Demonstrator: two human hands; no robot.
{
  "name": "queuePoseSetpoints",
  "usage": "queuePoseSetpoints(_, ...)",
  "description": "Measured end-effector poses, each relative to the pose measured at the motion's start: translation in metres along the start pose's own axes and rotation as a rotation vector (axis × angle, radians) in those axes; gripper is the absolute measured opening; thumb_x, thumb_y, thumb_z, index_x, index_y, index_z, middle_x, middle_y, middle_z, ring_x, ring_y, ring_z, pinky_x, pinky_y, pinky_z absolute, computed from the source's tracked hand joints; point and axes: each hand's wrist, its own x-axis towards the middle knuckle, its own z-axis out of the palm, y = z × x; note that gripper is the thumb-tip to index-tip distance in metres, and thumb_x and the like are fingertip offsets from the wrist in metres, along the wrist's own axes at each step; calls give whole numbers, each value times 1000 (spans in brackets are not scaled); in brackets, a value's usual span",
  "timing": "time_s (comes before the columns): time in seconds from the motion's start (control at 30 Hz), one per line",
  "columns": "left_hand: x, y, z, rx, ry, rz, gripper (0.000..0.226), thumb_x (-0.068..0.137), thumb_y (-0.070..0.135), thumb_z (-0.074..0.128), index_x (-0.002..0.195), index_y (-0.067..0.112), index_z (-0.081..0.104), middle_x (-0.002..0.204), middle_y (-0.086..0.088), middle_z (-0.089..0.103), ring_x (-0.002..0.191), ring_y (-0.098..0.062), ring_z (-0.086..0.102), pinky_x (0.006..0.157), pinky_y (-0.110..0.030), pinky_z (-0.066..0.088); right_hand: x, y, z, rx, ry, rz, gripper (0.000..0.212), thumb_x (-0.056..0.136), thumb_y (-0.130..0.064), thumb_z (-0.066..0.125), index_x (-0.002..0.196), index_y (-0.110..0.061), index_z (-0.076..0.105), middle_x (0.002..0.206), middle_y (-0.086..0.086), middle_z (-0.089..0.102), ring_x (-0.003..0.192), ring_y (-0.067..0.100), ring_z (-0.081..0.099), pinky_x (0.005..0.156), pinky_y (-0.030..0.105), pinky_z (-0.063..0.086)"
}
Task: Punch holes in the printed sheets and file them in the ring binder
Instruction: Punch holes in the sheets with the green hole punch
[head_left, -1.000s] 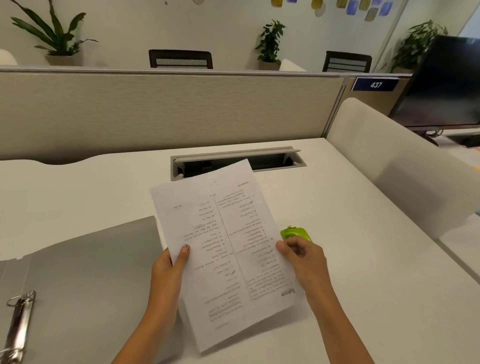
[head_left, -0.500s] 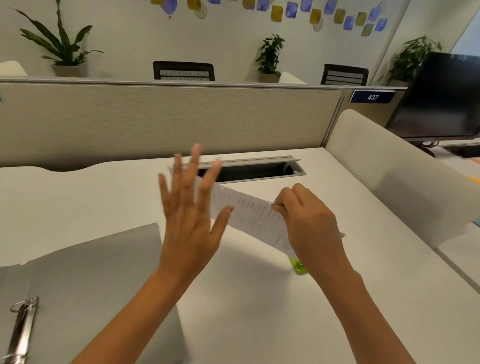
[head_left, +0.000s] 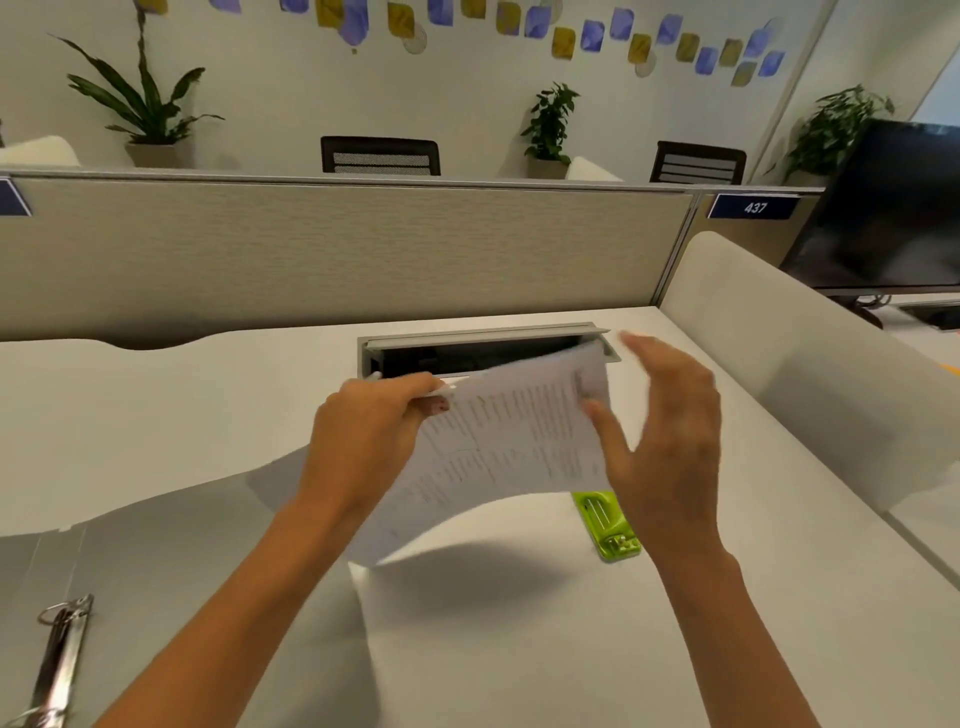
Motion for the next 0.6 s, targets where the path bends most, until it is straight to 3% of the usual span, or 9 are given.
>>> queuePoseSetpoints(0.07,2,-10,-6,-135,3,-160,13,91,23,61,93,28,73,75,8,70,57,-8,63,48,-18,47,-9,10,3,88,46,189,57,84,-20,72,134,-8,45,135,9,52,119,20,52,101,32,47)
queuePoseSetpoints(0.2,-5,-22,-2,-383,31,-419,13,91,25,62,96,21,72,78,10,68,65,5,64,51,-7,43,-31,19,19,389,-55,512,59,81,-19,74,132,-16,45,127,-1,58,109,12,58,94,25,48)
queuePoseSetpoints(0.27,-14,-24,7,-496,23,-548,15,91,26,62,99,18,72,82,5,71,67,-3,67,54,-10,48,-45,24,32,552,-187,749,53,81,-23,74,127,-22,49,120,-5,62,108,13,62,96,29,50)
queuePoseSetpoints(0.33,-23,-26,17,-650,36,-693,16,90,28,62,100,19,72,86,-3,75,72,-20,72,65,-30,58,-58,28,44,711,-304,948,39,82,-26,73,118,-24,57,114,-4,67,104,14,66,96,40,52)
queuePoseSetpoints(0.4,-32,-24,24,-834,65,-833,18,90,27,62,103,19,71,89,-4,76,76,-26,73,74,-44,60,-68,27,50,753,-399,1004,27,84,-28,70,109,-19,64,106,0,72,98,18,69,92,44,55)
queuePoseSetpoints(0.5,-44,-22,32,-1002,84,-944,21,91,27,62,107,17,70,95,-3,76,84,-24,74,79,-45,58,-76,20,49,777,-432,1000,19,89,-23,65,102,-9,67,99,4,74,94,25,71,84,42,58)
queuePoseSetpoints(0.6,-53,-21,40,-1012,62,-961,20,96,29,53,100,22,71,97,-1,76,88,-22,72,82,-45,57,-77,22,49,729,-362,993,12,89,-23,66,96,-14,68,94,1,75,88,23,72,79,42,59)
